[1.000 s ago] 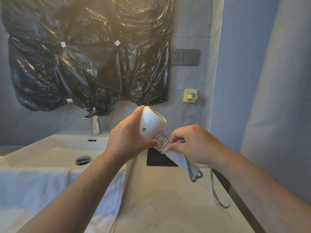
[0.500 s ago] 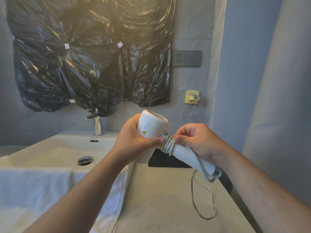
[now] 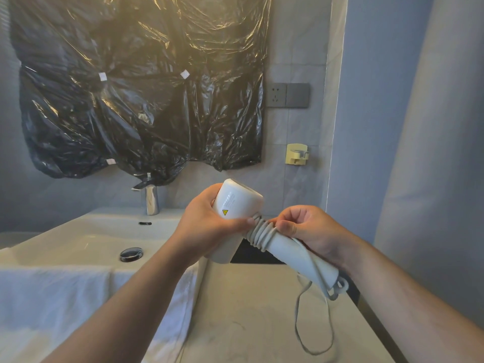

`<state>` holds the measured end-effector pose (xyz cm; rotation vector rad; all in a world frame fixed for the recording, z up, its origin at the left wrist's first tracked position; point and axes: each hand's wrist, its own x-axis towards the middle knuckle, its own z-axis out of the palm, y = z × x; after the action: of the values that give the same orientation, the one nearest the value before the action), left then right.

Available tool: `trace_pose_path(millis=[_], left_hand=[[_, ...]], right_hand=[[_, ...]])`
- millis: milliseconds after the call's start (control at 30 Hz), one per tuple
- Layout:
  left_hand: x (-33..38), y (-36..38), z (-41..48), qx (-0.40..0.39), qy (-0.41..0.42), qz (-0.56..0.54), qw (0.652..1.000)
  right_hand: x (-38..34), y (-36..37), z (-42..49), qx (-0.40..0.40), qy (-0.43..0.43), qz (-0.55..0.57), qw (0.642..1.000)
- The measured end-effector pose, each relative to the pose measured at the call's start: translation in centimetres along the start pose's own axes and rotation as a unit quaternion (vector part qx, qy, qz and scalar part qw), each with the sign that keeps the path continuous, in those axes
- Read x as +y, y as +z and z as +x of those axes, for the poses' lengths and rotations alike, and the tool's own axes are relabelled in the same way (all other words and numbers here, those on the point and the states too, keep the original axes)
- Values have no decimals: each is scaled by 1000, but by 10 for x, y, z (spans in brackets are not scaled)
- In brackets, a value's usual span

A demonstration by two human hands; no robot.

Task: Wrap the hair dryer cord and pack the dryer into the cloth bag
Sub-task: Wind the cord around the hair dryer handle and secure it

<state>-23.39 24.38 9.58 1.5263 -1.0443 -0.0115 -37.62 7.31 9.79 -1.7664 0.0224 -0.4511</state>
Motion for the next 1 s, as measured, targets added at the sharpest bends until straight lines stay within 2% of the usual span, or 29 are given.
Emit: trace_pose_path(millis=[100, 200, 300, 367, 500, 567, 633, 767, 900, 1000], left_hand=[[1, -2, -2, -20, -20, -44, 999], [2, 1, -4, -35, -42, -87, 995], [0, 6, -4, -33, -69, -145, 987], [-1, 10, -4, -22, -77, -154, 985], [-5, 18, -2, 38, -98, -170, 980], [-7, 21, 0, 80, -109, -179, 974], [-10, 23, 4, 138, -109, -170, 969], [-13, 26, 7, 222, -61, -66, 971], [-14, 25, 3, 244, -14, 31, 969], [-10, 26, -2, 241, 26, 86, 966]], right_hand=[[6, -6, 2, -38, 8, 65, 997], [10, -3, 6, 1, 26, 91, 995], [20, 11, 5, 50, 36, 252, 966], [26, 21, 5, 71, 12, 328, 942], [28, 36, 10, 132, -13, 311, 941], [33, 43, 9, 144, -24, 266, 953], [39, 50, 6, 157, -16, 167, 973], [32, 57, -1, 153, 20, -53, 987], [22, 46, -4, 122, 48, -258, 957], [6, 36, -5, 126, 19, -423, 897]])
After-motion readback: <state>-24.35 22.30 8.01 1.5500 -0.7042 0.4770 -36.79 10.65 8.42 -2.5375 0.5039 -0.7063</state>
